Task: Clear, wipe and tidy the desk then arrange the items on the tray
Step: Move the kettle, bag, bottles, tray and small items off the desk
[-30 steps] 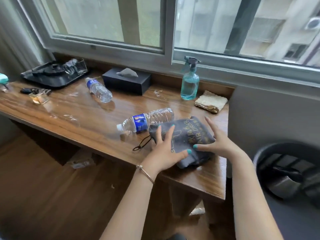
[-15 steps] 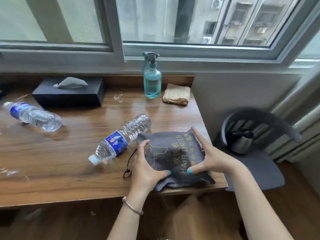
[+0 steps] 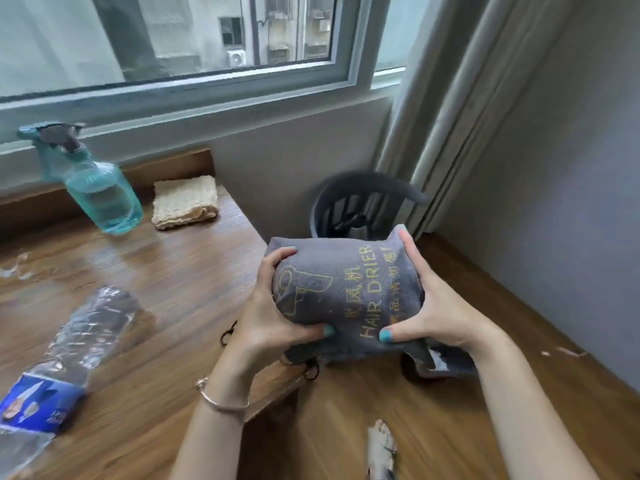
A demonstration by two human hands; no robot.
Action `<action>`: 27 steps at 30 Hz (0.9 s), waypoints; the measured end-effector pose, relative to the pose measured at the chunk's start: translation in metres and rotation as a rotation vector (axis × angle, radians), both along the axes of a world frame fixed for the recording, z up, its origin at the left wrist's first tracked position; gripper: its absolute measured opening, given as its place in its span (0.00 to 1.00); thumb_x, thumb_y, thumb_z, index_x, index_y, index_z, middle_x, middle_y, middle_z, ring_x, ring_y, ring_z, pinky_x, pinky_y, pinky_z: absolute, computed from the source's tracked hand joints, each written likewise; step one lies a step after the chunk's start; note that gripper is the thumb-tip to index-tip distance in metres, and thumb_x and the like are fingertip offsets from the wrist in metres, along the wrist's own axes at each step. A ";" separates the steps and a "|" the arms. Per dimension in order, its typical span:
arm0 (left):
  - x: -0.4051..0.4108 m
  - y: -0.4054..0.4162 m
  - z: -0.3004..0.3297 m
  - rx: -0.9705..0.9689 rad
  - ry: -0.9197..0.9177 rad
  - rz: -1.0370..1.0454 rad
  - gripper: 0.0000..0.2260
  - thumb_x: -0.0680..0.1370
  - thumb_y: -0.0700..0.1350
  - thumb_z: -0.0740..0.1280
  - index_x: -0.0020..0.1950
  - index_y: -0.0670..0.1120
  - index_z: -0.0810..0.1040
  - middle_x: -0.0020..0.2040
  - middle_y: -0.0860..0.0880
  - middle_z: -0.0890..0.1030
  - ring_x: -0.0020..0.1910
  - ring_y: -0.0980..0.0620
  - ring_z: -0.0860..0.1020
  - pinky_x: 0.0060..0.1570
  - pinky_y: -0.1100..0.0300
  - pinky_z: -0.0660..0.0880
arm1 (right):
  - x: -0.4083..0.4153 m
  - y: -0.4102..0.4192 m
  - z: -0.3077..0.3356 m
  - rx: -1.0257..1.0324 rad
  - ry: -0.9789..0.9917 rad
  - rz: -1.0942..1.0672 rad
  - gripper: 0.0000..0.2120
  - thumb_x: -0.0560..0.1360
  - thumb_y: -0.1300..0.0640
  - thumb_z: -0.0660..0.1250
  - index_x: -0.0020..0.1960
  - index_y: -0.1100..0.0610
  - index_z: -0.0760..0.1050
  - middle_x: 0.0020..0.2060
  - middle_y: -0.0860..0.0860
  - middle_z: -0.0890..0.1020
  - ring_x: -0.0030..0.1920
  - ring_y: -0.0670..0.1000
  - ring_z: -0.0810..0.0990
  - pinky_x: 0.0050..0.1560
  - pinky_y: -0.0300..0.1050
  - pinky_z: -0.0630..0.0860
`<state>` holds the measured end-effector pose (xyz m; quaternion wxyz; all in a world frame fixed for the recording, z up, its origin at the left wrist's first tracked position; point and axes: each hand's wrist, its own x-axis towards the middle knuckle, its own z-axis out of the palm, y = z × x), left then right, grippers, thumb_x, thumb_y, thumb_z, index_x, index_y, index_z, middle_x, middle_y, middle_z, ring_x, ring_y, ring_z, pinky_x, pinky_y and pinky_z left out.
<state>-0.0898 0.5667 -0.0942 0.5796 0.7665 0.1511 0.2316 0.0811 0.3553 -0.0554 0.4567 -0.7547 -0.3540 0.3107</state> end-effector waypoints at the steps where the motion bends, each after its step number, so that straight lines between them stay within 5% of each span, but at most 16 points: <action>1: 0.021 -0.006 0.002 0.024 0.007 -0.060 0.48 0.54 0.48 0.84 0.69 0.61 0.64 0.61 0.68 0.71 0.59 0.64 0.74 0.53 0.69 0.74 | 0.012 -0.014 0.001 -0.018 -0.017 -0.041 0.66 0.52 0.54 0.85 0.71 0.23 0.44 0.65 0.23 0.65 0.63 0.29 0.70 0.53 0.26 0.72; 5: 0.111 -0.035 -0.003 0.082 0.032 -0.186 0.50 0.54 0.49 0.83 0.71 0.61 0.62 0.62 0.68 0.71 0.60 0.65 0.74 0.52 0.71 0.74 | 0.074 -0.059 -0.005 -0.034 -0.062 -0.142 0.66 0.51 0.52 0.85 0.71 0.23 0.46 0.73 0.33 0.62 0.69 0.36 0.68 0.69 0.43 0.70; 8: 0.184 -0.062 -0.021 0.084 0.038 -0.211 0.50 0.54 0.48 0.83 0.71 0.59 0.62 0.62 0.70 0.70 0.60 0.65 0.74 0.50 0.73 0.73 | 0.142 -0.087 -0.023 -0.062 -0.091 -0.155 0.65 0.50 0.50 0.86 0.71 0.23 0.47 0.67 0.26 0.65 0.67 0.36 0.71 0.67 0.44 0.72; 10: 0.227 -0.077 -0.036 0.046 0.077 -0.200 0.50 0.54 0.46 0.83 0.71 0.59 0.61 0.60 0.71 0.70 0.59 0.64 0.75 0.50 0.69 0.76 | 0.191 -0.098 -0.034 -0.104 -0.094 -0.131 0.65 0.49 0.47 0.85 0.70 0.22 0.46 0.69 0.30 0.66 0.67 0.39 0.71 0.67 0.47 0.72; 13: 0.279 -0.092 -0.056 0.006 0.147 -0.171 0.49 0.55 0.43 0.83 0.70 0.60 0.61 0.59 0.72 0.69 0.59 0.64 0.74 0.52 0.67 0.75 | 0.252 -0.107 -0.054 -0.141 -0.066 -0.099 0.65 0.49 0.46 0.85 0.71 0.24 0.46 0.72 0.36 0.64 0.69 0.40 0.69 0.65 0.40 0.72; 17: 0.338 -0.097 -0.076 0.017 0.211 -0.113 0.45 0.57 0.40 0.81 0.66 0.63 0.64 0.58 0.72 0.70 0.56 0.70 0.73 0.44 0.72 0.74 | 0.316 -0.107 -0.090 -0.107 -0.007 -0.079 0.62 0.52 0.48 0.85 0.74 0.31 0.50 0.69 0.31 0.65 0.66 0.33 0.69 0.58 0.29 0.72; 22: 0.408 -0.090 -0.121 -0.026 0.287 -0.115 0.43 0.59 0.35 0.77 0.66 0.62 0.64 0.57 0.75 0.69 0.54 0.71 0.73 0.43 0.69 0.76 | 0.370 -0.096 -0.148 -0.073 0.061 -0.175 0.58 0.56 0.57 0.85 0.73 0.35 0.54 0.70 0.36 0.64 0.69 0.38 0.67 0.64 0.40 0.73; 27: 0.484 -0.062 -0.194 -0.084 0.351 -0.139 0.44 0.60 0.32 0.73 0.68 0.62 0.63 0.57 0.72 0.71 0.54 0.67 0.76 0.44 0.70 0.74 | 0.427 -0.069 -0.219 -0.067 0.092 -0.303 0.55 0.58 0.63 0.84 0.70 0.32 0.56 0.69 0.29 0.62 0.68 0.31 0.64 0.58 0.28 0.71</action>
